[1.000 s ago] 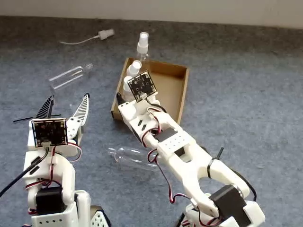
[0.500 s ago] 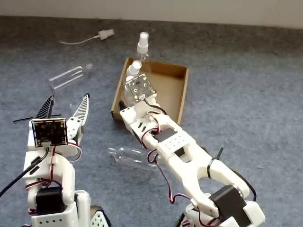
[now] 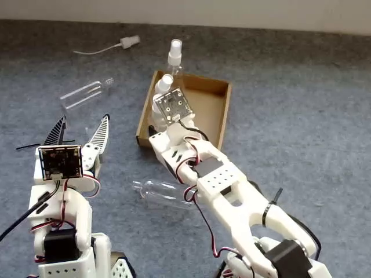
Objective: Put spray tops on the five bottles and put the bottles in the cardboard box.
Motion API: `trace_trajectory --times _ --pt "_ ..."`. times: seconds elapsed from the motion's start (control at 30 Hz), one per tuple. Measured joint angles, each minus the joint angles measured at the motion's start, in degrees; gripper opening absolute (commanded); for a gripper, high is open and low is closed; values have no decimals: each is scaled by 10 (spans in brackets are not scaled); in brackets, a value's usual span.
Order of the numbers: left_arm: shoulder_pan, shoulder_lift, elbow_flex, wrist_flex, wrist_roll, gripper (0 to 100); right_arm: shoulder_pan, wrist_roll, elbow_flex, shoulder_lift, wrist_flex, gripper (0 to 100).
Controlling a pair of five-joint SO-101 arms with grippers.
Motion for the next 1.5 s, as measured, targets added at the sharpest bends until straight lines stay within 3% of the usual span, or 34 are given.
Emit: trace_trajectory --times 0.33,0.57,0.77,0.83,1.0,1.23,1.5 --pt "0 0 0 0 0 274 1 0 0 -2 20 217" --pt "0 0 0 0 0 274 1 0 0 -2 128 211" --pt "0 0 0 0 0 274 1 0 0 -4 134 6" --pt "0 0 0 0 0 274 1 0 0 -19 134 13" --pt "-19 3 0 0 0 274 13 0 25 -115 144 4" --pt "-43 98 -13 0 0 274 107 0 193 -316 141 4" --pt "-43 8 73 0 -1 274 178 4 396 -552 120 4"
